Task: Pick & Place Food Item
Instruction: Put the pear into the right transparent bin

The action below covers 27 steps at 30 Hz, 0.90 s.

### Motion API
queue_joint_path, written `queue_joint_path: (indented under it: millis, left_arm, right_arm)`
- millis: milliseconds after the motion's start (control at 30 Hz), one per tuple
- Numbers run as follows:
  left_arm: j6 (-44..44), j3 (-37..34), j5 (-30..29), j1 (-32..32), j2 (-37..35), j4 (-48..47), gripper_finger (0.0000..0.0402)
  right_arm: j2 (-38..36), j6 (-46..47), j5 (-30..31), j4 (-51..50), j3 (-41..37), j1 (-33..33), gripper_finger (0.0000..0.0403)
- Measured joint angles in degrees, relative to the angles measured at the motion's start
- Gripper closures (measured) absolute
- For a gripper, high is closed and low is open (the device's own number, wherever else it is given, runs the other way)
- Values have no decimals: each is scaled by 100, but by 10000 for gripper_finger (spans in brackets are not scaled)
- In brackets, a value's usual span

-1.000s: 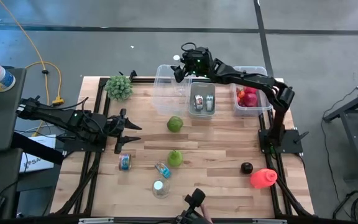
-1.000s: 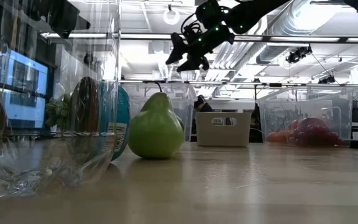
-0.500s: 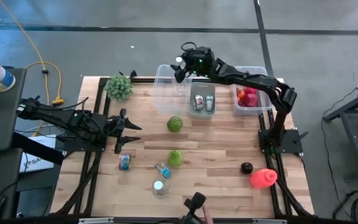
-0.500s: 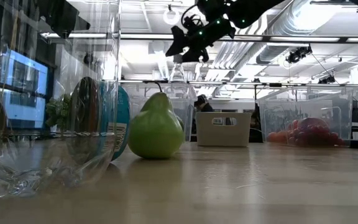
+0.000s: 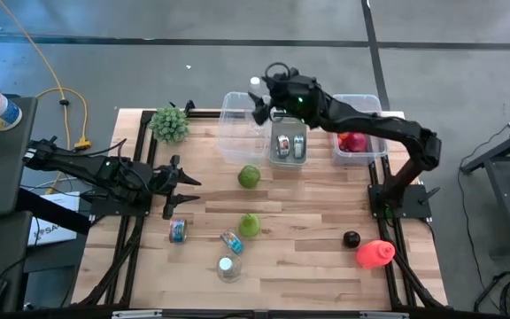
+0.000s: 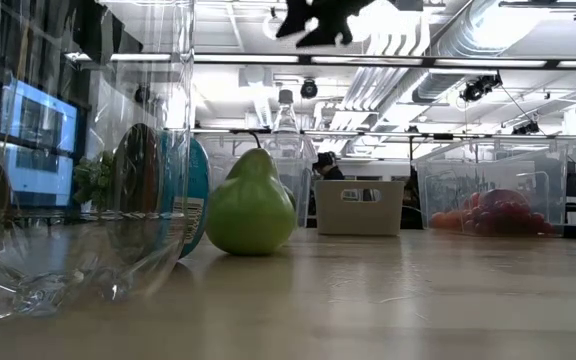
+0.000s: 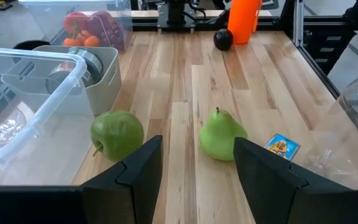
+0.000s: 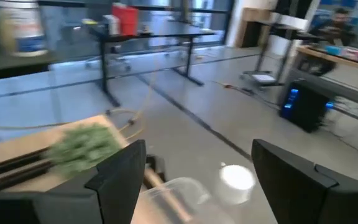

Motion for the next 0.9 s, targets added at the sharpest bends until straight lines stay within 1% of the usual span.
queue_joint_path:
  millis: [67,167,267,367,400,467,533,633,800,900]
  left_arm:
    - [0,0,0,1,1,0,213]
    - [-4,0,0,2,0,3,213]
    - [-2,0,0,0,14,6,213]
    - [0,0,0,2,109,86,213]
    - [1,0,0,0,165,124,213]
    - [61,0,0,7,296,255,213]
    - [164,0,0,13,472,403,213]
    - [301,0,-1,13,811,680,213]
    - [559,0,0,13,1424,851,213]
    - [561,0,0,13,1753,1074,213]
  right_arm:
    - [-197,1,2,-330,0,323,119]
    - [-504,90,0,-1179,0,853,120]
    - [-705,628,-71,-2007,4,1479,120]
    - [-739,1152,-326,-2525,2,2218,119]
    - [-739,1333,-336,-2658,4,2477,120]
    - [-731,1703,-116,-2891,2,2997,121]
    - [-710,2023,408,-3101,2,3536,122]
    - [-708,2586,1487,-3345,-135,4313,122]
    - [-772,3621,3225,-3733,-790,5473,123]
    - [-822,4073,4303,-3990,-1308,6053,123]
